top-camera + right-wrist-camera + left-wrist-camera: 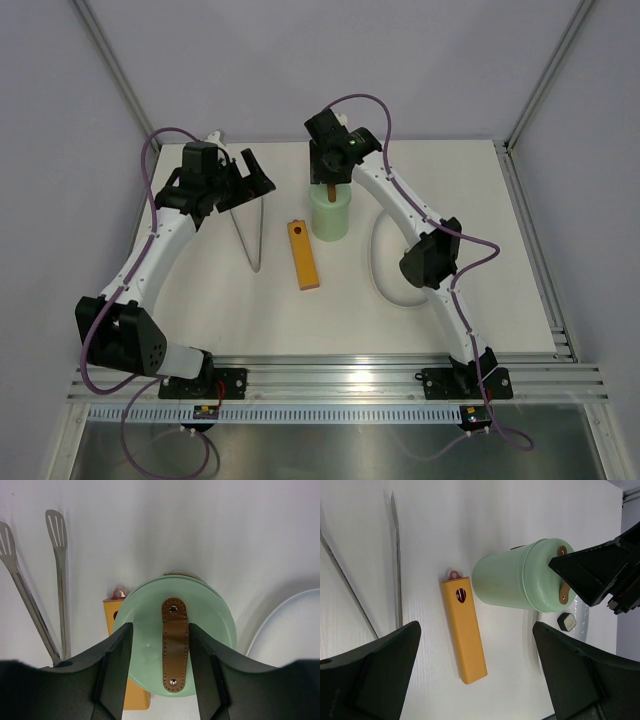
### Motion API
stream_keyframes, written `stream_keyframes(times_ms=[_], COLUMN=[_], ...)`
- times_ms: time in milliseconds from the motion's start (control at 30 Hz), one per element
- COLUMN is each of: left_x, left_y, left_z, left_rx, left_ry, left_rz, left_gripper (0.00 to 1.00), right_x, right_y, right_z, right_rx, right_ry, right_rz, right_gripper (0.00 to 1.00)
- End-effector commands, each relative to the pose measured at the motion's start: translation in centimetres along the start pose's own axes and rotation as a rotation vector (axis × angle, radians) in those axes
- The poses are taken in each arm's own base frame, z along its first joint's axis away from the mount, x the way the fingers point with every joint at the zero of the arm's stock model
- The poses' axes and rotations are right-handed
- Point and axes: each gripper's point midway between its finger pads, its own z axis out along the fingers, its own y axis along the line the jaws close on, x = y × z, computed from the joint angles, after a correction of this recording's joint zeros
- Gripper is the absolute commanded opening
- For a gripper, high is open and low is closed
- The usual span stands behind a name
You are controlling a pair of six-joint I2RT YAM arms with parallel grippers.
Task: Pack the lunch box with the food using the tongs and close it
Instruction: Close the box lid on the packing box.
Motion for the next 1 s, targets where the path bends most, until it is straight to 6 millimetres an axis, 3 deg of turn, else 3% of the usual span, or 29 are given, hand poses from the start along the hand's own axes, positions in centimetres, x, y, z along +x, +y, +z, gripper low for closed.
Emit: stream_keyframes(times_ms=[0,133,300,433,600,733,900,967], left_x=[-0.8,-0.7,-0.9,-0.8,-0.5,-0.1,0.1,0.2], left_y=[-0.2,-0.1,-0.2,-0.1,0.2,0.3,0.5,0.5], left_z=[-0.2,-0.2,-0.5,-0.5,-0.4,-0.5,-0.7,-0.7], left_rx=[0.015,0.009,0.008,0.005,-0.003,-0.002,-0.004,-0.004], left_ry=[-0.036,-0.035,-0.04,-0.037,-0.027,-0.022,-0.023,-0.021], left_rz=[0.022,0.026,0.03,0.03,0.028,0.029,0.032,0.031], left_gripper=[0.99,0.99,0.99,0.99,0.99,0.99,0.99,0.99], right_x=[-4.7,-6.7,-7.0,-4.8,-0.1,2.3,-1.1,-3.5], right_y=[0.6,0.6,0.1,0.1,-0.6,-0.6,-0.1,-0.1], right_z=[-5.6,-7.9,-7.8,-5.2,-0.4,1.5,-2.0,-4.9], right_rx=[-0.047,-0.067,-0.041,-0.018,0.036,0.043,0.005,-0.019], right_ry=[-0.166,-0.241,-0.255,-0.179,-0.04,0.051,-0.05,-0.135], right_rz=[0.013,0.033,0.02,0.003,-0.013,-0.037,-0.018,-0.002], right_gripper=[0.56,0.57,0.59,0.6,0.6,0.59,0.58,0.58])
